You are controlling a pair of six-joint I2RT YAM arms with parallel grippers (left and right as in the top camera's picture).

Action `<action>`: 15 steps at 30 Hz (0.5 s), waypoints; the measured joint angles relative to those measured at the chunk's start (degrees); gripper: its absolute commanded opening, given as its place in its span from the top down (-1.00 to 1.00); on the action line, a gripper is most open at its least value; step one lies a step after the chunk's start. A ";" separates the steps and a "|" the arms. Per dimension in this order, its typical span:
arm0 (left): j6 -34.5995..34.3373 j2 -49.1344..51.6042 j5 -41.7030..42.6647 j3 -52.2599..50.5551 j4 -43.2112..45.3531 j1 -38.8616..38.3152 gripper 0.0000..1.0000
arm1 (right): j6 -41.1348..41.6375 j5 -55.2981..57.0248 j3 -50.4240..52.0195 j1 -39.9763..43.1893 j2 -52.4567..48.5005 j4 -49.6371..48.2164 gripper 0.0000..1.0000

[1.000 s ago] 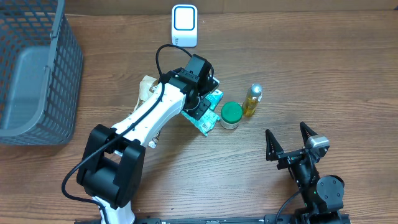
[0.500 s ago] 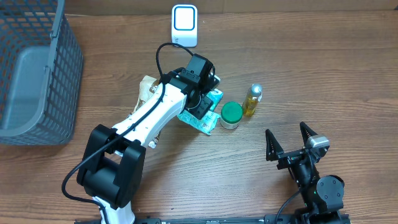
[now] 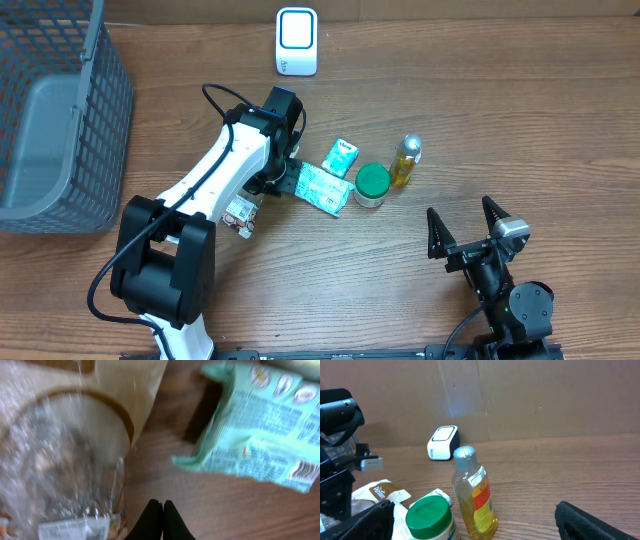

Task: Scan the item barcode

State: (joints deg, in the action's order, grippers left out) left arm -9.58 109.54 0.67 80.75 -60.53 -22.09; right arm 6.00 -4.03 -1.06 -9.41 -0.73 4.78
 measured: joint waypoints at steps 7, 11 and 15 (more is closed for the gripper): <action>-2.97 0.00 2.29 -1.66 1.99 -0.72 0.91 | -0.02 0.02 0.00 0.00 0.00 -0.02 -1.00; -3.93 0.00 2.89 -4.52 4.83 -1.18 0.91 | -0.02 0.00 0.00 0.00 0.00 -0.02 -1.00; -4.11 0.00 3.23 -6.54 8.07 -1.18 0.92 | -0.04 0.00 0.00 0.00 0.00 -0.04 -1.00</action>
State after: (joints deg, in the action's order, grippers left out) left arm -13.69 109.54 3.90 74.22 -52.47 -23.27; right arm 5.96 -4.03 -1.06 -9.41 -0.73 4.73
